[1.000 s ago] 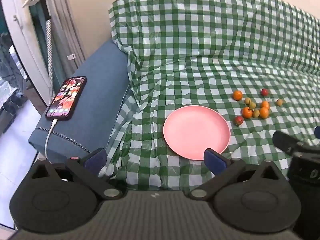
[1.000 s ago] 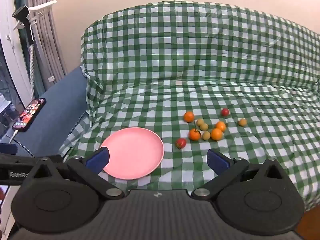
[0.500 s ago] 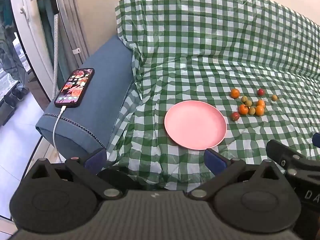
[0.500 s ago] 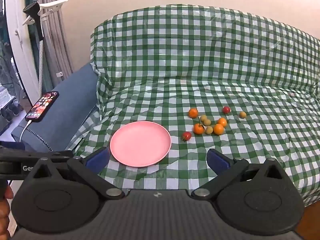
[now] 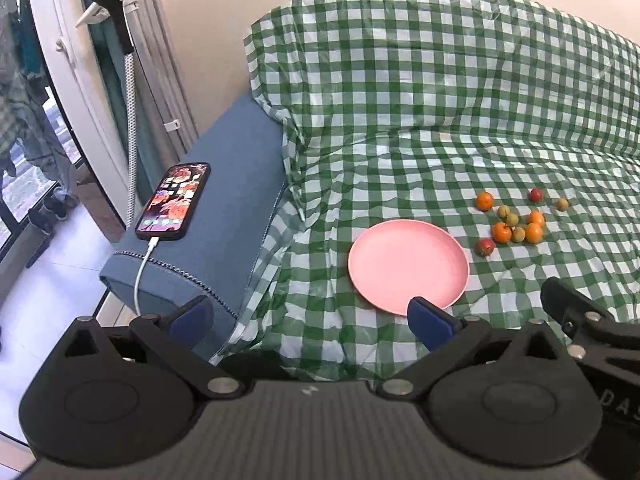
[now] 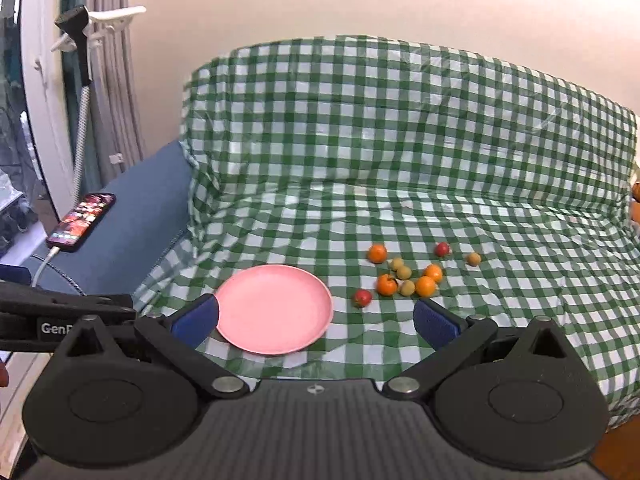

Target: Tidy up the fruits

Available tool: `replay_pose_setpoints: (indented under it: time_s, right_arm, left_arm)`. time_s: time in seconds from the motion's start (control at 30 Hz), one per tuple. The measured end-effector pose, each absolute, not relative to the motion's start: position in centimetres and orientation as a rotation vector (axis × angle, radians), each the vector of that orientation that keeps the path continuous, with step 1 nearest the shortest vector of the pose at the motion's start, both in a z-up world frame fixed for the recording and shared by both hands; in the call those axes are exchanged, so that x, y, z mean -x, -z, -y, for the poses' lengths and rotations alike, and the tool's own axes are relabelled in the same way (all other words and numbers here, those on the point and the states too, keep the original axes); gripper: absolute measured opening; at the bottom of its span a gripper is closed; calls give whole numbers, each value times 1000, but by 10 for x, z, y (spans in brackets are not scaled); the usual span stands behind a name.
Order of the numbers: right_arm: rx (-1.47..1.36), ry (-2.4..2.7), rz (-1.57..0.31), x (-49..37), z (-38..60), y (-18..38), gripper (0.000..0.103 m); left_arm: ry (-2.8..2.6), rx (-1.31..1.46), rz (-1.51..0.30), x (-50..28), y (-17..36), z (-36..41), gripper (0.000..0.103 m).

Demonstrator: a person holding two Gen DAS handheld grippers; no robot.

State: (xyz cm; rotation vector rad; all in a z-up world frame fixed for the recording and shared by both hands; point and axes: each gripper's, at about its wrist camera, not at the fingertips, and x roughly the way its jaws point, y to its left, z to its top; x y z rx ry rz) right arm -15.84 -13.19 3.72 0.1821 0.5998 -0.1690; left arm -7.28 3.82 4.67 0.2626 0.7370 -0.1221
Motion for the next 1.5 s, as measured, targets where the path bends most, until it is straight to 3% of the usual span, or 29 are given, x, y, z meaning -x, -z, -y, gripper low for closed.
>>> replay_pose_setpoints:
  time_s: [1.5]
  right_arm:
    - [-128, 120, -590, 168, 130, -26, 102]
  left_arm:
    - [143, -231, -792, 75, -24, -35, 103]
